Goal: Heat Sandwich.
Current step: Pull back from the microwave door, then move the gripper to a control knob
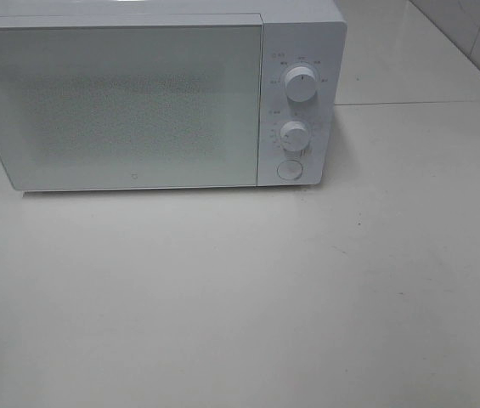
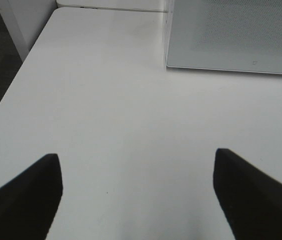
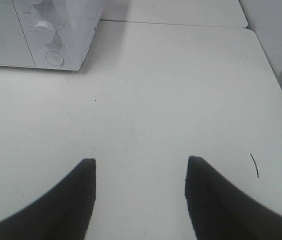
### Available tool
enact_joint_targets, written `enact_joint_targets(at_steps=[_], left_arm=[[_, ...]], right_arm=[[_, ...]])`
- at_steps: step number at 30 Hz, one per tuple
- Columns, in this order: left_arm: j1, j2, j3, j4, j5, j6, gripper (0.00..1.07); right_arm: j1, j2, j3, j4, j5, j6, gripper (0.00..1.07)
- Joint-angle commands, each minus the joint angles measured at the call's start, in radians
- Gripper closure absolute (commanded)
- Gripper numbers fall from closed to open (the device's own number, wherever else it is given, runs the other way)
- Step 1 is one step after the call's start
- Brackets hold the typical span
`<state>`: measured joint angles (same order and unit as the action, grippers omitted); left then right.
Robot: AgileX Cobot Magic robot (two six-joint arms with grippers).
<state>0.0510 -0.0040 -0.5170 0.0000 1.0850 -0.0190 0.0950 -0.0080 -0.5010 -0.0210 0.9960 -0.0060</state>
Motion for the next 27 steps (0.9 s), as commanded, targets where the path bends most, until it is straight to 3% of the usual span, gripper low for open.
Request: enact_joint_targets(at_steps=[1, 27], left_arm=[[0.004, -0.024, 0.002, 0.0, -0.017, 0.0, 0.28], [0.004, -0.024, 0.002, 0.0, -0.017, 0.0, 0.28]], right_arm=[[-0.005, -0.023, 0.002, -0.004, 0.001, 0.006, 0.53], [-0.005, -0.023, 0.002, -0.004, 0.001, 0.006, 0.53]])
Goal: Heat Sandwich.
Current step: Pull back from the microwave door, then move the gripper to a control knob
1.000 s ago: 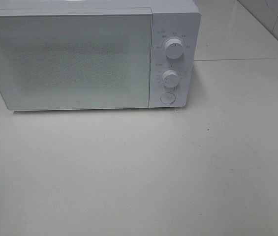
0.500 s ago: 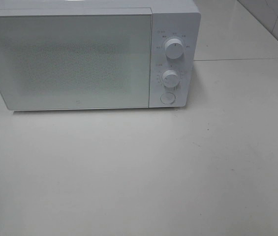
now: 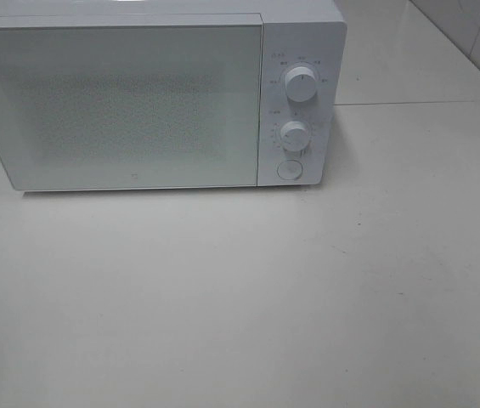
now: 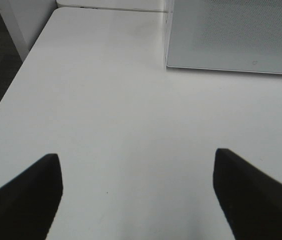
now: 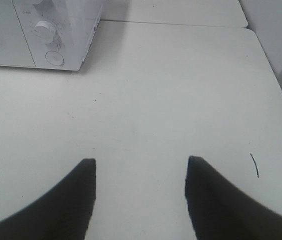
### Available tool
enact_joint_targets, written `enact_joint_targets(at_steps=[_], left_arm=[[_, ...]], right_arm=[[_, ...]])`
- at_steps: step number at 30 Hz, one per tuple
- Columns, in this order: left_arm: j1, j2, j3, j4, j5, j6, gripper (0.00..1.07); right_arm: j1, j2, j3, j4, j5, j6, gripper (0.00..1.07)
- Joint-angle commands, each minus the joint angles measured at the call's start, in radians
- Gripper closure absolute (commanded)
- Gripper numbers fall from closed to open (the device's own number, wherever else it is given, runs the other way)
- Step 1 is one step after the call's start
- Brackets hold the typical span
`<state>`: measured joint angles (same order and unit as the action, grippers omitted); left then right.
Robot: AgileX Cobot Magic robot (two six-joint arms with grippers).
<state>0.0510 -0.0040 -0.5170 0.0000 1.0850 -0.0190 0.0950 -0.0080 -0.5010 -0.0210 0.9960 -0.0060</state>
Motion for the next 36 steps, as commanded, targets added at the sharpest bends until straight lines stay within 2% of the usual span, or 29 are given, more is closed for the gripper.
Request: enact_joint_targets(at_steps=[1, 9, 14, 24, 28, 33, 36], left_arm=[[0.004, -0.024, 0.002, 0.0, -0.017, 0.0, 0.28], [0.004, -0.024, 0.002, 0.0, -0.017, 0.0, 0.28], [0.004, -0.024, 0.002, 0.0, -0.017, 0.0, 0.28], [0.004, -0.024, 0.002, 0.0, -0.017, 0.0, 0.28], [0.004, -0.024, 0.002, 0.0, -0.017, 0.0, 0.28], [0.004, -0.024, 0.002, 0.0, -0.017, 0.0, 0.28], [0.004, -0.024, 0.002, 0.0, -0.017, 0.0, 0.28]], right_arm=[[-0.005, -0.023, 0.002, -0.004, 0.001, 0.006, 0.53], [-0.005, 0.031, -0.017, -0.011, -0.026, 0.006, 0.53], [-0.005, 0.095, -0.024, -0.011, -0.123, 0.006, 0.53], [-0.004, 0.176, 0.03, -0.017, -0.433, -0.004, 0.53], [0.001, 0.263, 0.05, -0.077, -0.605, -0.05, 0.53], [0.001, 0.352, 0.065, -0.095, -0.754, -0.06, 0.53], [0.001, 0.437, 0.1, -0.095, -0.956, -0.06, 0.53]])
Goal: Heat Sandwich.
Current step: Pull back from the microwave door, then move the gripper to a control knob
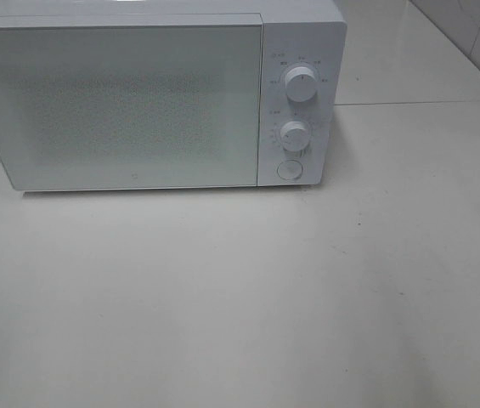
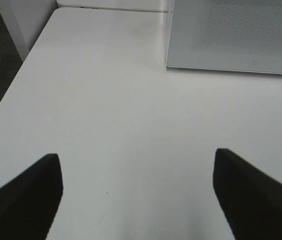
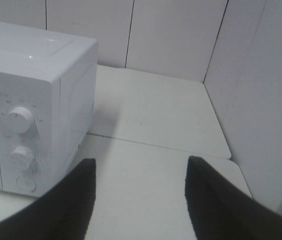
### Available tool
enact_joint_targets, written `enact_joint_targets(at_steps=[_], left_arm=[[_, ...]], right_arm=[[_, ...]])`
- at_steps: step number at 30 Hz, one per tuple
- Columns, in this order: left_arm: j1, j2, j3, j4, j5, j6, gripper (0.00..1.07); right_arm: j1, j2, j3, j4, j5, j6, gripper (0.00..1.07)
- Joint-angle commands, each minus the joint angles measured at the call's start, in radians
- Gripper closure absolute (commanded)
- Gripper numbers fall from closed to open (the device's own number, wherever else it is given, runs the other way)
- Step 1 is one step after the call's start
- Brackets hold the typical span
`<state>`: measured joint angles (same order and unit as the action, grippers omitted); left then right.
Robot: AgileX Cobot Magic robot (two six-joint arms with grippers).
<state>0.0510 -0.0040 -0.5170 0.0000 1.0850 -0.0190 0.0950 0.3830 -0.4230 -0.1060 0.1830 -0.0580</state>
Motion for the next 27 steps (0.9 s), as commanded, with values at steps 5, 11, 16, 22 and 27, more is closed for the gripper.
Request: enact_joint_targets(at_steps=[5, 11, 16, 22, 27], left_arm=[[0.004, -0.024, 0.002, 0.0, -0.017, 0.0, 0.28], [0.004, -0.024, 0.002, 0.0, -0.017, 0.0, 0.28], [0.004, -0.024, 0.002, 0.0, -0.017, 0.0, 0.28], [0.004, -0.024, 0.002, 0.0, -0.017, 0.0, 0.28], [0.004, -0.024, 0.002, 0.0, -0.017, 0.0, 0.28]], right_arm=[[0.004, 0.165, 0.079, -0.014, -0.375, -0.006, 0.53], [0.076, 0.336, 0.099, -0.029, -0.516, -0.005, 0.53], [0.128, 0.482, 0.099, -0.027, -0.599, -0.005, 0.53], [0.189, 0.613, 0.099, 0.009, -0.695, -0.005, 0.53], [0.259, 0.731, 0.099, 0.087, -0.746, -0.013, 0.53]])
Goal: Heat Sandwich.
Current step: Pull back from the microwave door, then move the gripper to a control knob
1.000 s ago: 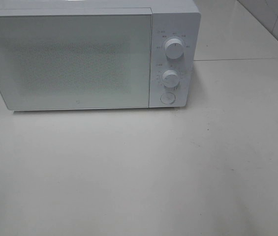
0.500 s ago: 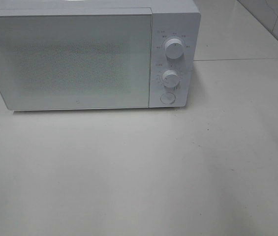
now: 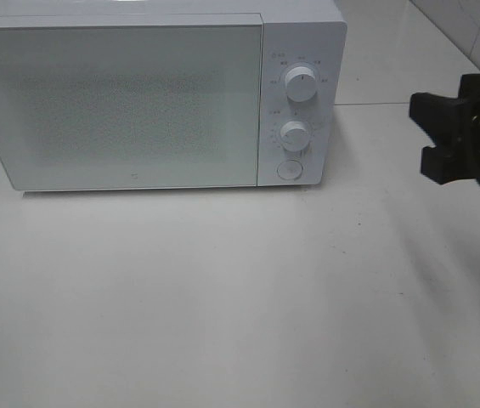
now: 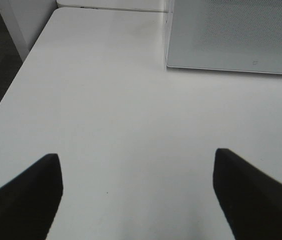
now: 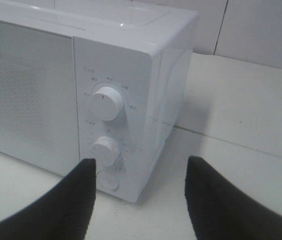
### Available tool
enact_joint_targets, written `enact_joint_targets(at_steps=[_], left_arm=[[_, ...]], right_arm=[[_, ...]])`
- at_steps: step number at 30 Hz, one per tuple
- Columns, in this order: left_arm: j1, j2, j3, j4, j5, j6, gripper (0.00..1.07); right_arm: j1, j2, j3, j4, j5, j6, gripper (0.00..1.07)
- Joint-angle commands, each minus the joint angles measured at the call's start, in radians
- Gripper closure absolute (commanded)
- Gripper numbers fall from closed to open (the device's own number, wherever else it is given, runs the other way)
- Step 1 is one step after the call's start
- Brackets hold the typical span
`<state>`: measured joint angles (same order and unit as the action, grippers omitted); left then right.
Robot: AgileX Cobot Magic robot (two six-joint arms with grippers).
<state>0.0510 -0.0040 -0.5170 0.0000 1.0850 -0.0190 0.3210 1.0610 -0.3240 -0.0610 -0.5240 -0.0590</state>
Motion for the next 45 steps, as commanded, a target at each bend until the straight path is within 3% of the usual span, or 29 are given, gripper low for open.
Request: enact_joint_targets(at_steps=[1, 7, 11, 13, 21, 33, 37, 41, 45], left_arm=[[0.004, -0.024, 0.002, 0.0, -0.017, 0.0, 0.28], [0.004, -0.024, 0.002, 0.0, -0.017, 0.0, 0.28], [0.004, -0.024, 0.002, 0.0, -0.017, 0.0, 0.28], [0.004, -0.024, 0.002, 0.0, -0.017, 0.0, 0.28], [0.004, -0.024, 0.002, 0.0, -0.017, 0.0, 0.28], [0.004, -0.024, 0.002, 0.0, -0.017, 0.0, 0.28], [0.004, -0.024, 0.002, 0.0, -0.017, 0.0, 0.28], [0.004, -0.024, 0.002, 0.0, -0.017, 0.0, 0.28], [0.004, -0.024, 0.002, 0.0, -0.017, 0.0, 0.28]], right_arm=[[0.047, 0.073, 0.0, 0.051, -0.048, -0.016, 0.54], [0.141, 0.21, 0.0, 0.186, -0.149, -0.11, 0.54], [0.229, 0.293, -0.002, 0.354, -0.253, -0.217, 0.54], [0.301, 0.353, -0.023, 0.517, -0.314, -0.314, 0.54], [0.418, 0.513, -0.115, 0.803, -0.454, -0.433, 0.54], [0.418, 0.686, -0.226, 0.771, -0.517, -0.34, 0.54], [0.418, 0.754, -0.249, 0.709, -0.583, -0.317, 0.47], [0.418, 0.802, -0.277, 0.732, -0.596, -0.294, 0.38], [0.418, 0.853, -0.312, 0.745, -0.643, -0.295, 0.37]])
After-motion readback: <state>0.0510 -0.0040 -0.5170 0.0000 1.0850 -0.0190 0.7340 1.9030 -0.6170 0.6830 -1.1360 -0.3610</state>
